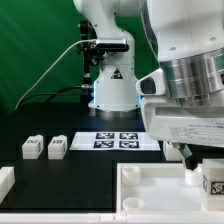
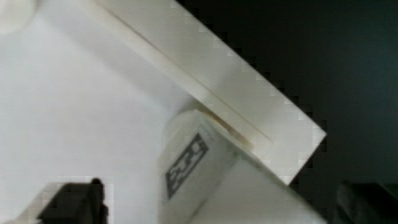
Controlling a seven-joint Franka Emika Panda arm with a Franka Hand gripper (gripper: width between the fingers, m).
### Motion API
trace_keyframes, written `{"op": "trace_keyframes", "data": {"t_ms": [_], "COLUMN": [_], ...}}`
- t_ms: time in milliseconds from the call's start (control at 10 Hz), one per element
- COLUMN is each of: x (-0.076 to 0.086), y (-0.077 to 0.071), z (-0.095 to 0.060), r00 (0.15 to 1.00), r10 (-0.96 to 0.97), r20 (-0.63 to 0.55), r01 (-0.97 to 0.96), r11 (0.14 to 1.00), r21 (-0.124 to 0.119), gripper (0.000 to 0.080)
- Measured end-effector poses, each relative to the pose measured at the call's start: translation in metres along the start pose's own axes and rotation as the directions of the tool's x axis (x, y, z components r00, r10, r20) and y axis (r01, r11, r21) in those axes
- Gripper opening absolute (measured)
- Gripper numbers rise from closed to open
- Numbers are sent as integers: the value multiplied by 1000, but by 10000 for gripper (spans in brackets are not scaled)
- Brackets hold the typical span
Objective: Assemble one leg
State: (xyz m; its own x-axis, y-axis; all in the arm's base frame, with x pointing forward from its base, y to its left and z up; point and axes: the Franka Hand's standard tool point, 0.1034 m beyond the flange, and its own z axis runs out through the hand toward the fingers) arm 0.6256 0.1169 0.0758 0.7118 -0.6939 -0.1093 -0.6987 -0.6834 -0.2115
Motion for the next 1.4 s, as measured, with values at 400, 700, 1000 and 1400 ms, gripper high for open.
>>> {"op": "trace_keyframes", "data": {"t_ms": [400,700,1000,1400], "x": [3,2,2,5], "y": [-3,-3,-3,-10], "z": [-5,-4,-4,-8], "r00": [932,974,995,617], "r10": [-363,-227,95,787], "r20": [23,17,4,0], "r01": [363,228,-95,-787], "r11": [930,972,994,617], "r21": [-52,-52,-49,-14], "gripper": [649,410,295,295]}}
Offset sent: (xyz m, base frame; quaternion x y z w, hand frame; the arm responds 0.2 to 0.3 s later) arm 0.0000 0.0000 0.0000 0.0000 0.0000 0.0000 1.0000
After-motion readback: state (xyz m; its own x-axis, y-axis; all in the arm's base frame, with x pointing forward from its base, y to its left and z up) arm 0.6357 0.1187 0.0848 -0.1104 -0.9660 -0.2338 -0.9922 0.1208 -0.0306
